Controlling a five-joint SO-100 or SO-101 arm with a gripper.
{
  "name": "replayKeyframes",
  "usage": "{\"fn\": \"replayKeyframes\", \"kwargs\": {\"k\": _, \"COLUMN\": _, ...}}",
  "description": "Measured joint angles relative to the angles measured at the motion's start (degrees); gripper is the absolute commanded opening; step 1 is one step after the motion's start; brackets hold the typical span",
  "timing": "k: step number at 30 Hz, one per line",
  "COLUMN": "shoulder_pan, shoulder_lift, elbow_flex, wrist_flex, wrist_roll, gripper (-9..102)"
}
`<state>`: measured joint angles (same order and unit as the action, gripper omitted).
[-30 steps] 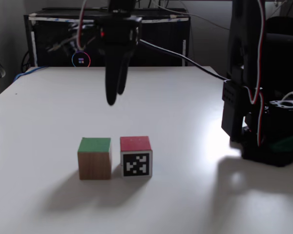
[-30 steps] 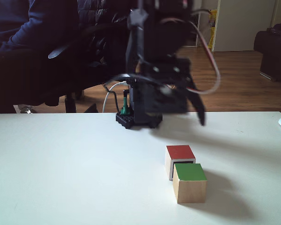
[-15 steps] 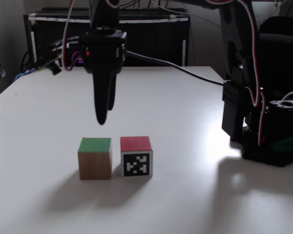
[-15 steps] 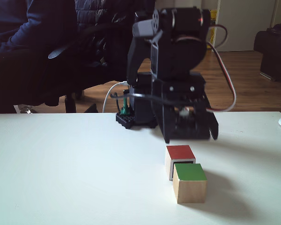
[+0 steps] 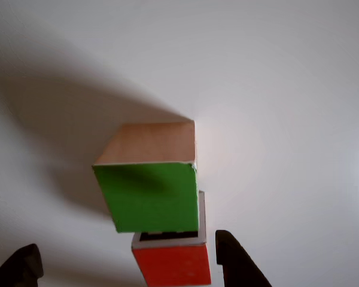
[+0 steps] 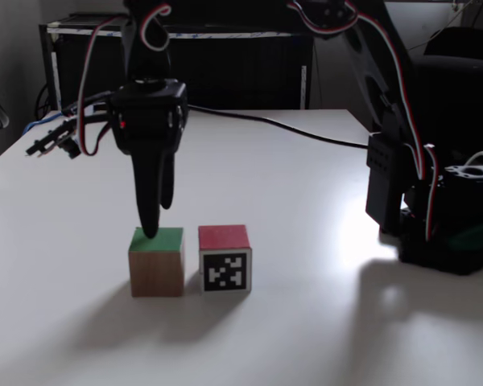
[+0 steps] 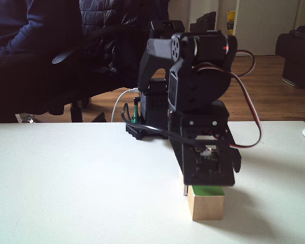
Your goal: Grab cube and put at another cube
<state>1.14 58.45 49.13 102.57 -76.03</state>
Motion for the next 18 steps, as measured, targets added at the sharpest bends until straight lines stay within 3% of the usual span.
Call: {"fn": "replayKeyframes", "kwargs": {"k": 18, "shoulder_pan": 1.8, "shoulder_lift": -4.8, "elbow_flex": -0.6, "wrist_flex": -0.4, "wrist_roll": -1.9, "gripper": 42}}
